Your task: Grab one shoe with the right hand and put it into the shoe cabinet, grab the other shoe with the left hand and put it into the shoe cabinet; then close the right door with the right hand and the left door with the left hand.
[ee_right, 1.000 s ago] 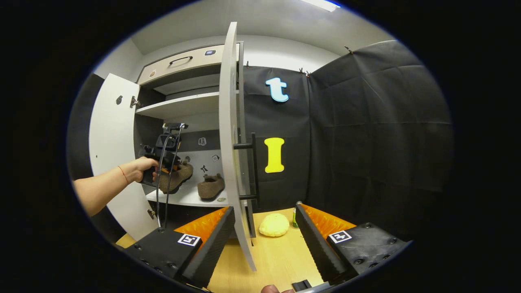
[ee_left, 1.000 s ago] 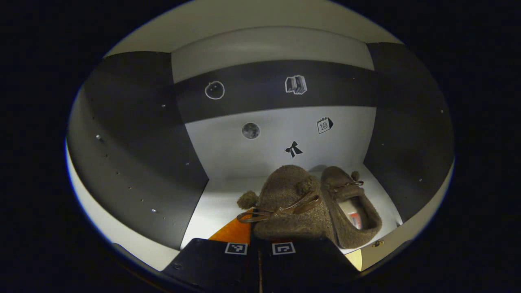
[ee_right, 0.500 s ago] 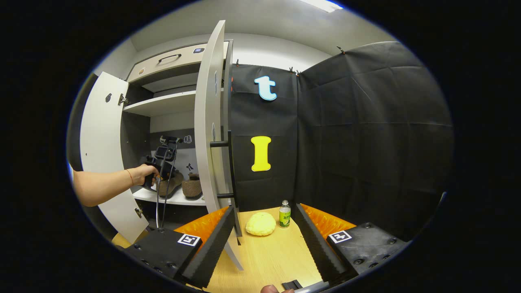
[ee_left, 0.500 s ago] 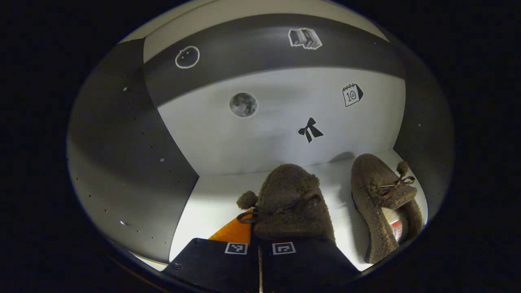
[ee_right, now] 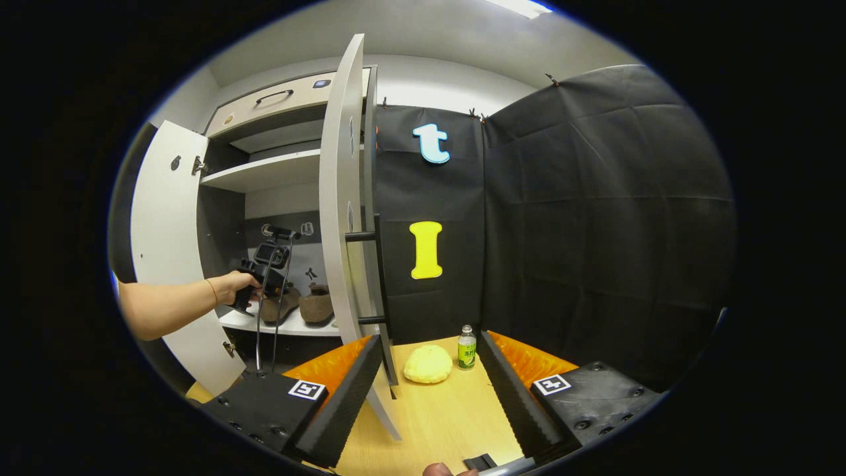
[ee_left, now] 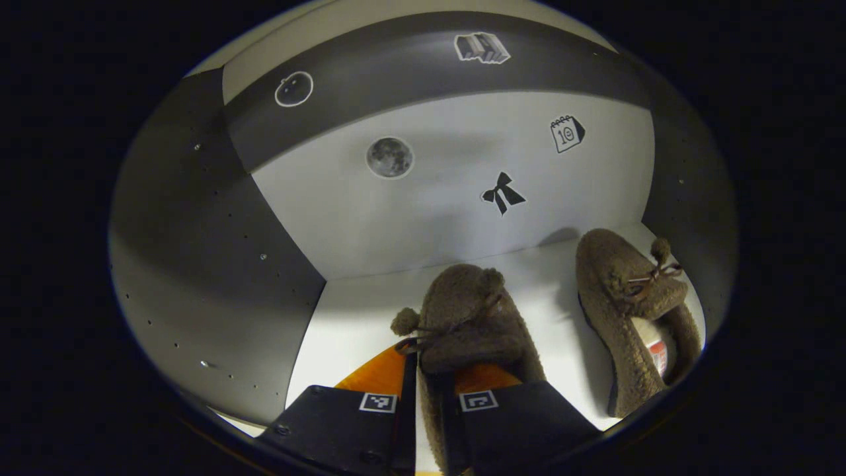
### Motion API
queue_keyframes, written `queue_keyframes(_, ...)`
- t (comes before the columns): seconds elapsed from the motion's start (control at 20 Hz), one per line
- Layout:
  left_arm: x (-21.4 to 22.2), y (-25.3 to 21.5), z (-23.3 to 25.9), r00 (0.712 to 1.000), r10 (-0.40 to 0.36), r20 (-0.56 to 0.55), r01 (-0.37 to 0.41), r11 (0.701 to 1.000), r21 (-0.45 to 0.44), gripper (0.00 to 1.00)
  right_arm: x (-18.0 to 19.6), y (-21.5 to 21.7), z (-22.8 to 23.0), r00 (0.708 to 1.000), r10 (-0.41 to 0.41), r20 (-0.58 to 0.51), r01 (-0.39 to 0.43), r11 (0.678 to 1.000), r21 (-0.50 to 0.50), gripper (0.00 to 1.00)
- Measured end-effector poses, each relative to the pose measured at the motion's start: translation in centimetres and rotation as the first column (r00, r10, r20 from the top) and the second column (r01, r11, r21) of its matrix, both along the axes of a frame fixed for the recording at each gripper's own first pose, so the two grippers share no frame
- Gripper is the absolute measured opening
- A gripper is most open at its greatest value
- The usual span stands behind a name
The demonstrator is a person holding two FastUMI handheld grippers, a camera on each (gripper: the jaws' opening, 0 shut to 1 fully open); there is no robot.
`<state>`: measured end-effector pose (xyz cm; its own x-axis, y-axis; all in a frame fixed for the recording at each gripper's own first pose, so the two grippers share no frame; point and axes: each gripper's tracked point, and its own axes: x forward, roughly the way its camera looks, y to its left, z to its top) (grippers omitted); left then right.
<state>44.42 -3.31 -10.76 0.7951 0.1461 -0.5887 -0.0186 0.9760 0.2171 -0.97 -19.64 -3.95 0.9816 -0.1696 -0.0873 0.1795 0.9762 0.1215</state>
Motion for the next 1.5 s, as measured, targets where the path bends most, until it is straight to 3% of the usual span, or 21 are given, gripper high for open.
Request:
queue_keyframes(0.1, -1.2, -0.6, 0.5, 1.0, -0.002, 0.021, 0.003, 0.999, -0.032, 0.21, 0.0, 0.3, 0.1, 1.0, 0.007, 0.003, -0.007, 1.0, 0.002, 0.98)
queue_keyframes(0.25, -2.5, -0.6, 2.2, 0.995, -0.015, 0.094, 0.019, 0.999, -0.045, 0.43, -0.2, 0.4, 0.3, 1.0, 0.021, 0.01, -0.021, 1.0, -0.002, 0.98)
queue_keyframes(0.45, -5.5, -1.3, 4.9, 0.98, -0.057, 0.189, 0.068, 0.996, -0.054, 0.95, 0.2, 0.1, 0.5, 0.999, 0.031, 0.009, -0.031, 0.999, 0.008, 0.98)
queue_keyframes(0.6, -8.4, -1.6, 7.5, 0.958, -0.072, 0.276, 0.084, 0.996, -0.035, 0.97, 0.9, -0.3, 1.0, 0.999, 0.036, 0.013, -0.036, 0.999, 0.001, 0.98)
queue_keyframes(0.85, -14.8, -3.7, 13.0, 0.869, -0.072, 0.49, 0.154, 0.98, -0.129, 0.96, 3.2, -1.5, 2.4, 0.999, 0.039, 0.031, -0.039, 0.999, 0.003, 0.98)
queue_keyframes(1.1, -21.7, -3.4, 15.5, 0.823, -0.033, 0.567, 0.15, 0.975, -0.162, 1.0, 4.8, -3.3, 3.0, 0.999, 0.028, 0.032, -0.029, 1.0, 0.006, 0.98)
queue_keyframes(1.25, -25.9, -3.2, 15.9, 0.809, -0.036, 0.587, 0.161, 0.973, -0.162, 1.0, 5.3, -3.9, 2.9, 0.999, 0.03, 0.012, -0.031, 0.999, 0.024, 0.98)
queue_keyframes(1.5, -31.8, -2.5, 14.8, 0.815, -0.035, 0.579, 0.16, 0.973, -0.166, 0.96, 6.3, -4.0, 3.1, 1.0, 0.025, 0.017, -0.025, 0.999, 0.038, 0.98)
